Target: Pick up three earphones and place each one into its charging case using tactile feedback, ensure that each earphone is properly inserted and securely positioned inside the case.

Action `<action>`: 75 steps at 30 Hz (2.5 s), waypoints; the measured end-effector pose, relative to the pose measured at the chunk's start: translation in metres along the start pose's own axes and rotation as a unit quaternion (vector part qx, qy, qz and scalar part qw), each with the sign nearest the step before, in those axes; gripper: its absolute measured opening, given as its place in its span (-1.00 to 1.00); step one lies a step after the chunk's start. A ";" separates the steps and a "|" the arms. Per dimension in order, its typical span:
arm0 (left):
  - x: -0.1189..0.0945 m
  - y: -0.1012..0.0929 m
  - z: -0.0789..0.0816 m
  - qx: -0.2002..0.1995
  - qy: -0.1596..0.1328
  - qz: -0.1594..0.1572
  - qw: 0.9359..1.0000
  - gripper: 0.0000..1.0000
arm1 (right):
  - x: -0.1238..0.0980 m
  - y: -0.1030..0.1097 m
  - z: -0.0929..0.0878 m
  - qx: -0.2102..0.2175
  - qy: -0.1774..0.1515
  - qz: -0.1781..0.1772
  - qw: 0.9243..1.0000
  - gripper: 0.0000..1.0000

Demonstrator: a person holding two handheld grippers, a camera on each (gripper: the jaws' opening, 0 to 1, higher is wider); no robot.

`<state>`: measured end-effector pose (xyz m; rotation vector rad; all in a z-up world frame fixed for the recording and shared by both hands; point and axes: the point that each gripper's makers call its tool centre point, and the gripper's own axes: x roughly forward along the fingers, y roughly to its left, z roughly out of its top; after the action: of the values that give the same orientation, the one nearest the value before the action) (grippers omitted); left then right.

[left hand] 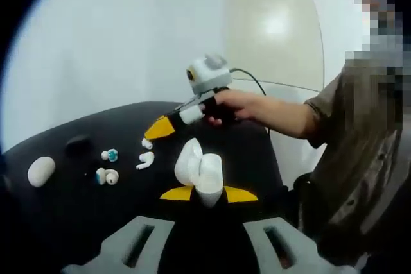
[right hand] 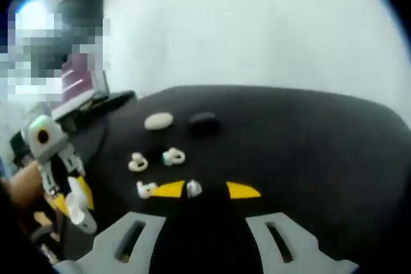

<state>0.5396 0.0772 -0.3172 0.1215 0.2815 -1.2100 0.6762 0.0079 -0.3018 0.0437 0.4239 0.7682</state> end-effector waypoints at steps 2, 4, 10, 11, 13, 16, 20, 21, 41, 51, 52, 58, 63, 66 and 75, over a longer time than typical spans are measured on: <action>0.000 0.000 0.000 0.000 0.000 0.001 1.000 -0.73 | -0.002 -0.003 0.003 0.003 -0.004 0.002 1.000 -0.51; 0.000 0.000 0.000 -0.001 0.000 0.001 1.000 -0.73 | -0.003 -0.003 0.007 -0.012 -0.007 0.004 1.000 -0.51; 0.001 -0.001 0.000 -0.001 0.000 0.001 1.000 -0.73 | -0.008 0.005 0.019 -0.085 0.004 0.045 0.995 -0.53; 0.001 -0.002 0.000 -0.002 0.000 0.001 1.000 -0.73 | -0.007 0.008 0.017 -0.102 0.015 0.056 0.993 -0.53; 0.001 -0.002 0.000 -0.001 0.000 0.001 1.000 -0.73 | -0.007 0.016 0.015 -0.134 0.025 0.081 0.987 -0.53; 0.001 -0.003 0.000 -0.001 0.000 0.001 1.000 -0.73 | -0.006 0.023 0.005 -0.164 0.053 0.109 0.979 -0.53; 0.002 -0.004 0.001 -0.002 0.000 0.001 1.000 -0.73 | 0.001 0.013 -0.007 -0.182 0.080 0.105 0.974 -0.56; 0.002 -0.005 0.001 -0.001 0.000 0.001 1.000 -0.73 | 0.003 0.010 -0.010 -0.177 0.086 0.103 0.975 -0.59; 0.001 -0.006 0.000 0.008 0.000 0.002 1.000 -0.73 | -0.027 0.087 0.019 0.094 0.007 0.316 0.944 -0.85; -0.001 -0.002 0.000 0.027 -0.001 0.006 1.000 -0.73 | -0.006 0.101 -0.017 0.109 0.063 0.289 0.949 -0.85; -0.001 -0.001 0.000 0.027 -0.001 0.005 1.000 -0.73 | -0.006 0.104 -0.015 0.109 0.060 0.289 0.949 -0.85; -0.002 0.000 0.000 0.026 -0.001 0.006 1.000 -0.73 | 0.005 0.114 -0.015 0.083 0.068 0.270 0.957 -0.85; -0.001 0.000 0.000 0.025 -0.001 0.006 1.000 -0.73 | 0.005 0.118 -0.004 0.038 0.020 0.268 0.962 -0.81; -0.002 0.000 0.000 0.026 -0.001 0.006 1.000 -0.73 | -0.003 0.087 0.040 0.059 -0.088 0.210 0.972 -0.77; -0.001 -0.001 0.000 0.027 -0.001 0.005 1.000 -0.73 | -0.002 0.054 -0.019 0.046 0.057 0.138 0.988 -0.77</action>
<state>0.5386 0.0784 -0.3170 0.1680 0.2466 -1.2071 0.6313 0.0434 -0.3081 0.1478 0.5705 1.0257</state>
